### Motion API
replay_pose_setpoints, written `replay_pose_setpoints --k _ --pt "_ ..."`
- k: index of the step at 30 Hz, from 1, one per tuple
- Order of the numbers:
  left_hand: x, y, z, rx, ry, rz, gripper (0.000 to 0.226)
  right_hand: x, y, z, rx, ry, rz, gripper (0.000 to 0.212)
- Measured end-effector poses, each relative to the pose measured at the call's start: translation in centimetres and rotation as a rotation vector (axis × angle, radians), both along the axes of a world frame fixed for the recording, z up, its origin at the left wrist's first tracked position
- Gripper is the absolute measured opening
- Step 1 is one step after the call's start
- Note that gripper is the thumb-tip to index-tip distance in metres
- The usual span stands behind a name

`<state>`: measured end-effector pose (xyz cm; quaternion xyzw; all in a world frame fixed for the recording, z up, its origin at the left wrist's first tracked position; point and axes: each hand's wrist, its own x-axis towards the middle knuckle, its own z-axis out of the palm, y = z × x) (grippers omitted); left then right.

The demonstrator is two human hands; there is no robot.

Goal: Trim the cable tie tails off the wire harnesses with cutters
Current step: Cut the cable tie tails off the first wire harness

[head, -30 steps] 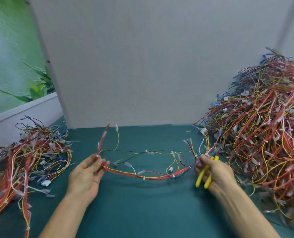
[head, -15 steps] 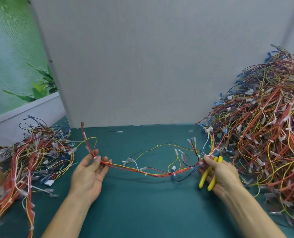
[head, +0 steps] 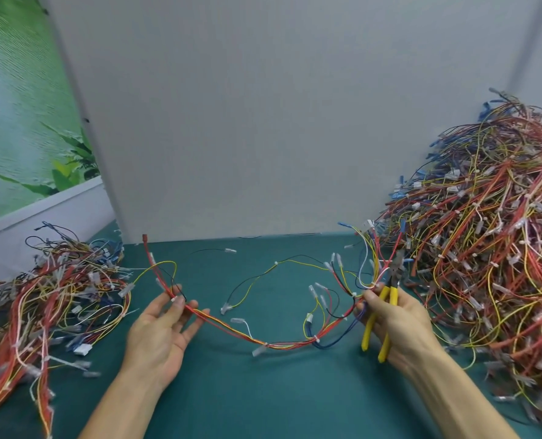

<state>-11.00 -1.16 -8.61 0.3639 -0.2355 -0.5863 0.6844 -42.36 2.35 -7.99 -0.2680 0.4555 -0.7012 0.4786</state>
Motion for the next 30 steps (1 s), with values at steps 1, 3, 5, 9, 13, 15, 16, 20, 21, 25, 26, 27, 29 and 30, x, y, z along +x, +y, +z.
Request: replay_pose_setpoints --k 1,3,5,9,13,15,16,20,21,25,26,27,29,30 --pt "-0.1 0.0 -0.1 -0.005 0.002 -0.005 0.02 0.0 0.1 0.1 -0.026 0.037 0.005 0.016" --pt "-0.6 0.1 -0.2 -0.007 0.0 -0.033 0.018 0.2 0.2 0.2 -0.063 0.127 0.016 0.013" --pt "-1.3 0.3 -0.5 0.008 -0.04 -0.065 0.016 0.3 0.4 0.4 -0.082 0.212 0.024 0.011" --pt "-2.1 0.7 -1.3 0.075 -0.653 0.078 0.041 0.9 0.9 0.7 -0.14 0.414 0.0 0.011" --pt "-3.8 2.5 -0.5 -0.313 -1.43 0.369 0.054 2.4 1.6 0.9 -0.198 0.643 0.065 0.016" --pt "-5.7 3.7 -0.1 -0.57 -1.41 0.259 0.035 3.5 2.1 0.9 -0.232 0.773 0.129 0.023" --pt "-6.5 4.3 0.0 -0.633 -1.371 0.13 0.029 4.0 2.4 0.8 -0.258 0.827 0.163 0.026" --pt "-8.4 5.8 -0.2 -0.515 -1.133 -0.319 0.025 5.5 2.9 -0.1 -0.303 1.007 0.223 0.025" --pt "-8.5 5.9 -0.2 -0.442 -1.01 -0.374 0.027 5.8 3.0 -0.2 -0.309 1.008 0.238 0.022" --pt "-8.8 5.6 0.1 -0.227 -0.533 -0.444 0.033 6.0 3.4 0.1 -0.35 1.0 0.385 0.021" --pt "-8.9 5.7 0.1 -0.198 -0.497 -0.452 0.028 6.1 3.4 0.1 -0.348 1.032 0.404 0.02" --pt "-9.0 5.7 0.1 -0.167 -0.488 -0.448 0.021 6.2 3.5 0.1 -0.345 1.06 0.409 0.021" --pt "-9.0 5.5 0.1 -0.096 -0.461 -0.408 0.009 6.3 3.6 0.2 -0.335 1.079 0.373 0.024" --pt "-8.9 5.3 0.1 -0.07 -0.415 -0.384 0.009 6.4 3.7 0.3 -0.327 1.081 0.327 0.025"
